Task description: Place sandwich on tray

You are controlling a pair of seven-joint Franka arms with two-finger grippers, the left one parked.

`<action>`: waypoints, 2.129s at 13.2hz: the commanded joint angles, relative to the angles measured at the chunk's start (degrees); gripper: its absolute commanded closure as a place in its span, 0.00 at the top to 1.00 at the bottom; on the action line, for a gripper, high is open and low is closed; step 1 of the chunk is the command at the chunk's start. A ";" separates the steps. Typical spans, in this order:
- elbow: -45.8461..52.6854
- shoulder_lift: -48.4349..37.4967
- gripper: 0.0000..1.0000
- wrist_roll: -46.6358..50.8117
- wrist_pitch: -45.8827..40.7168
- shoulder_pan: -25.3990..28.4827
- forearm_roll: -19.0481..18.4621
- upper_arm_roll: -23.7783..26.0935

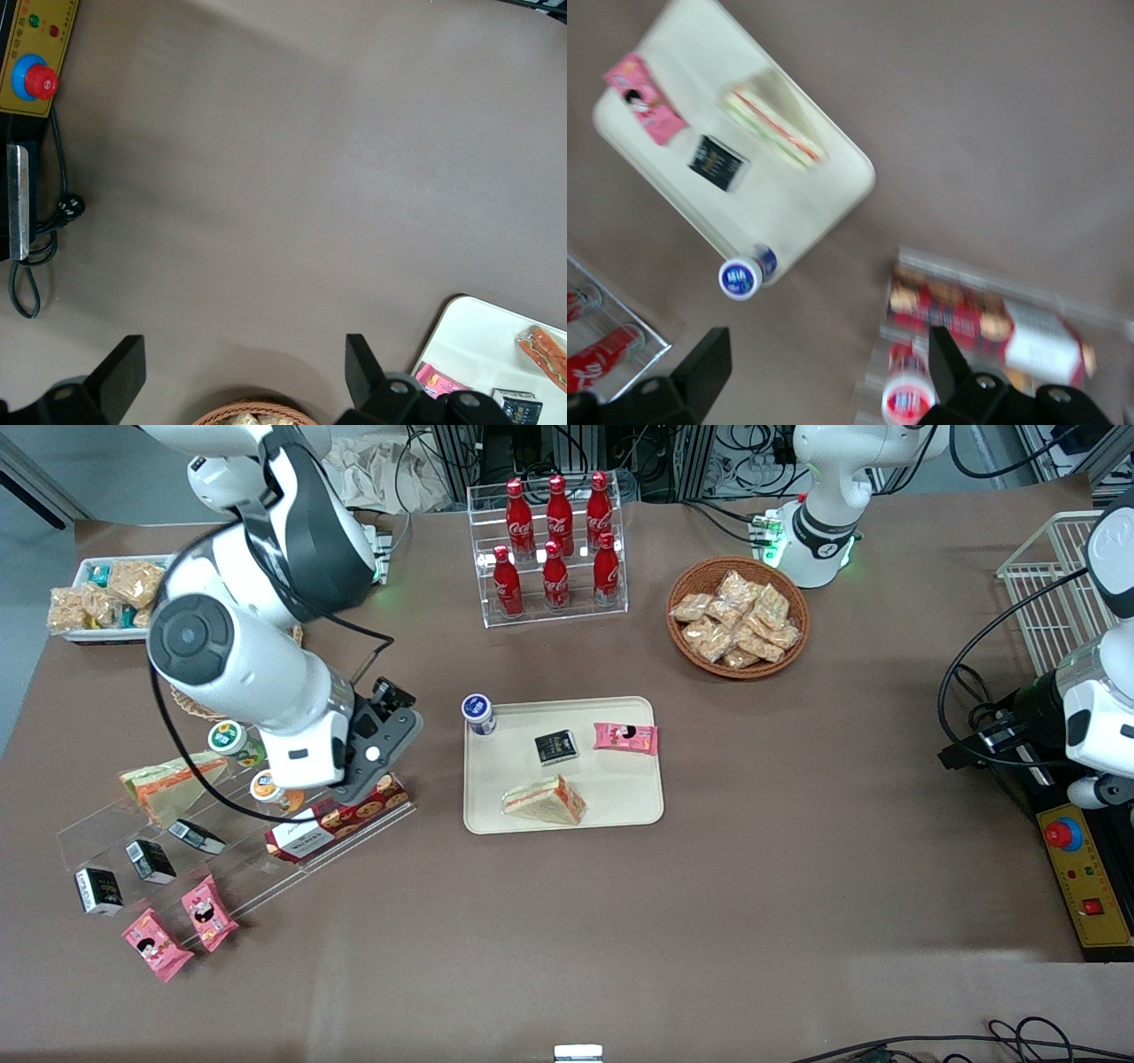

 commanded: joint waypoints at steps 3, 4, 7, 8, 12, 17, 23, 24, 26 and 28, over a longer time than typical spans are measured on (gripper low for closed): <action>-5.84 -12.04 0.99 17.09 -4.32 0.56 -9.55 1.17; -8.82 -15.11 0.99 17.82 -4.41 -0.05 -10.78 1.86; -13.69 -21.12 0.99 17.91 -4.14 -8.45 -12.37 8.34; -13.34 -21.12 0.99 17.39 -4.15 -12.93 -12.29 11.86; -12.28 -17.61 0.99 17.30 -2.05 -19.20 -14.74 13.20; -10.70 -17.52 0.99 22.63 -0.63 -33.32 -11.51 24.07; -11.05 -17.08 0.99 32.42 1.29 -37.74 -10.36 24.81; -10.70 -16.82 0.99 31.72 1.65 -38.46 -9.83 24.81; -10.61 -16.38 0.99 31.62 1.48 -40.39 -9.04 25.07; -10.61 -16.29 0.99 30.75 1.13 -40.84 -7.72 25.07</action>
